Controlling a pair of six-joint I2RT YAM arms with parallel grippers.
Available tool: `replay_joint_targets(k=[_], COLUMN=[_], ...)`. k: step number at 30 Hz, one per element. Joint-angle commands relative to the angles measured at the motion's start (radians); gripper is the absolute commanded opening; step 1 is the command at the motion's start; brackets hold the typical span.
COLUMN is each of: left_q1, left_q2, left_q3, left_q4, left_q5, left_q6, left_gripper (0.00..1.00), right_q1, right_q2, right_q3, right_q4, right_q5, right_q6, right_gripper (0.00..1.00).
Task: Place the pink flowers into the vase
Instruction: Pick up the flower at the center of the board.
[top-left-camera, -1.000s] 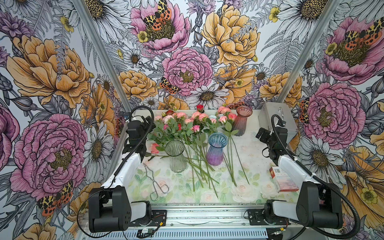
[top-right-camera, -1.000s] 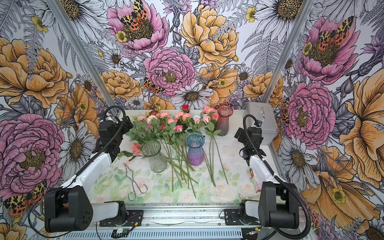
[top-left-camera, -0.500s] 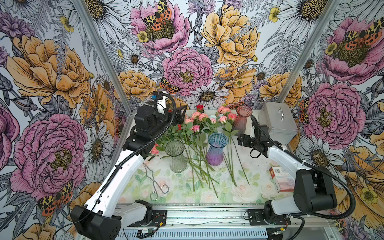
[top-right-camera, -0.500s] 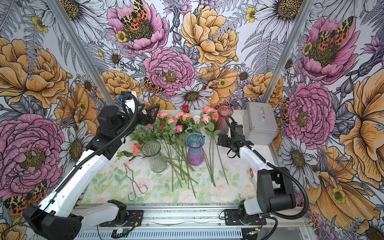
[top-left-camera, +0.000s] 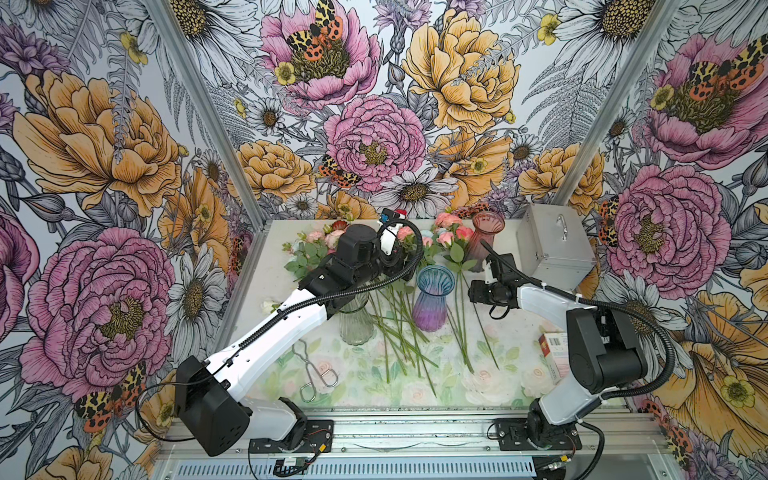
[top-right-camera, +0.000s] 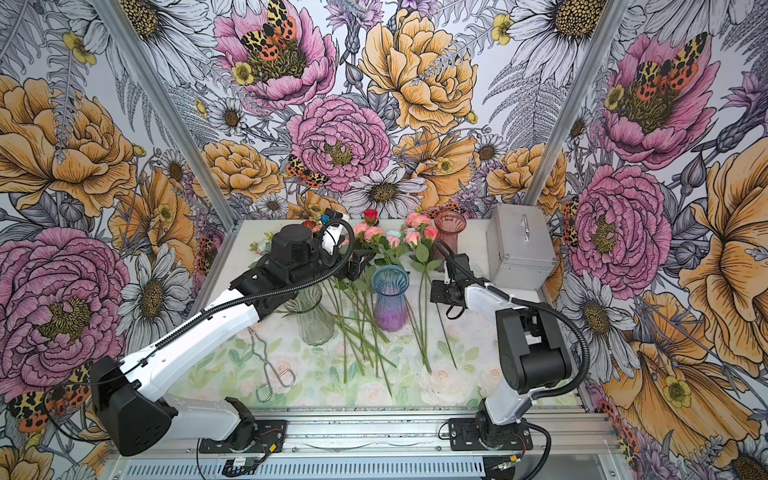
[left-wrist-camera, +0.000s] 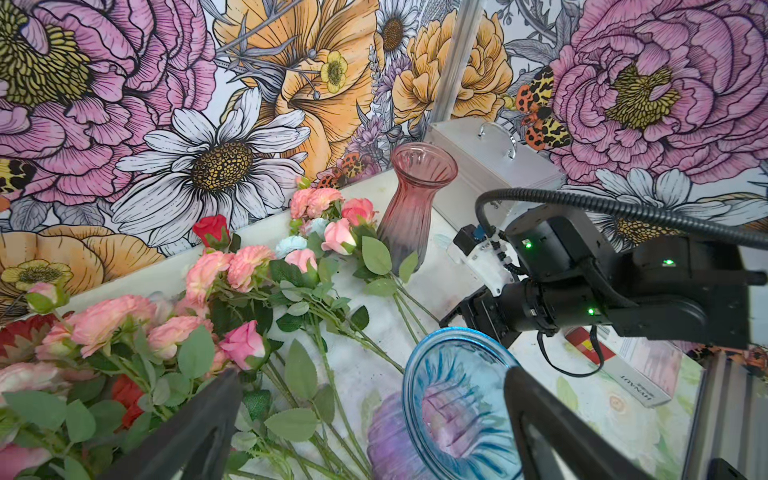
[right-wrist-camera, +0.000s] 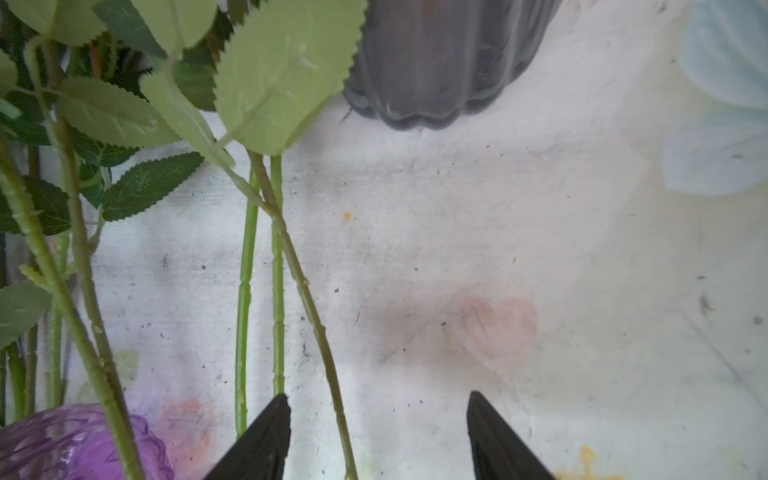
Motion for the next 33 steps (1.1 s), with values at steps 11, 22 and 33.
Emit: replay_joint_targets(k=[11, 22, 33], left_q1=[-0.008, 0.039, 0.061], left_q2=[-0.018, -0.031, -0.047], left_q3=[0.046, 0.049, 0.041], left_q4=[-0.013, -0.024, -0.023], left_q5=[-0.071, -0.040, -0.056], left_q6=[0.008, -0.062, -0.123], left_gripper=[0.99, 0.99, 0.99], right_q1=[0.022, 0.028, 0.038], right_q2=[0.101, 0.109, 0.074], right_q3=[0.077, 0.085, 0.070], right_q4=[0.021, 0.028, 0.038], right_q5=[-0.036, -0.031, -0.054], right_q6=[0.001, -0.010, -0.012], right_gripper=[0.43, 0.22, 0.00])
